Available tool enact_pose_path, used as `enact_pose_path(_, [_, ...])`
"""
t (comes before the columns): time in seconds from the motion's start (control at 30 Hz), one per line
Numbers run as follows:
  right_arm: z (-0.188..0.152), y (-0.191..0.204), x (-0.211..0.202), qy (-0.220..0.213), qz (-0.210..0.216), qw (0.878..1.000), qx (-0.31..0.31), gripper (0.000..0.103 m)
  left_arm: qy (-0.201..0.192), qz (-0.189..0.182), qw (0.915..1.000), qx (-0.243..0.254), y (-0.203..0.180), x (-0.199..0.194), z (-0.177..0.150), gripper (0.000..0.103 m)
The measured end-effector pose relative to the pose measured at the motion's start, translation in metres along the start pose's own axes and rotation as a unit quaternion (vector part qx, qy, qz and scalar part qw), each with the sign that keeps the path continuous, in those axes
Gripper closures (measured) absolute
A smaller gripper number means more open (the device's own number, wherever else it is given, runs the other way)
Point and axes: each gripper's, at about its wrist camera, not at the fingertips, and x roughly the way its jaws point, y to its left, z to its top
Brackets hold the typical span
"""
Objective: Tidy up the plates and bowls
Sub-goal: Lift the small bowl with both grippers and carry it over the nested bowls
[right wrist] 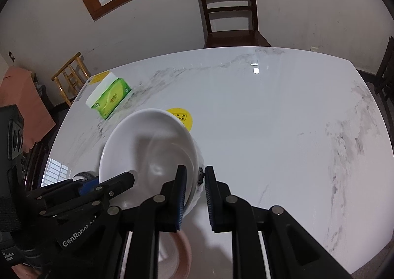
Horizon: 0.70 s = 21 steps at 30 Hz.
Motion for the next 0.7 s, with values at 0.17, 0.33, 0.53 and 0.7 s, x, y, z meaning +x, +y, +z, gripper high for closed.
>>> enact_pose_path(0.17, [-0.016, 0.011, -0.012, 0.002, 0.004, 1.000, -0.003, 0.088, -0.002, 0.000, 1.0000, -0.009, 0.007, -0.014, -0.019, 0.089])
enact_pose_path(0.33, [-0.033, 0.022, -0.021, 0.005, 0.006, 1.000, -0.012, 0.087, 0.001, -0.001, 0.9999, -0.017, 0.013, -0.026, -0.038, 0.089])
enact_pose_path(0.53, [-0.056, 0.028, -0.022, 0.020, 0.012, 1.000, -0.013, 0.088, 0.007, 0.005, 0.9999, -0.014, 0.017, -0.035, -0.059, 0.089])
enact_pose_path(0.7, [-0.073, 0.030, -0.020, 0.034, 0.015, 0.999, -0.013, 0.088, 0.014, 0.010, 0.9997, -0.017, 0.021, -0.035, -0.075, 0.089])
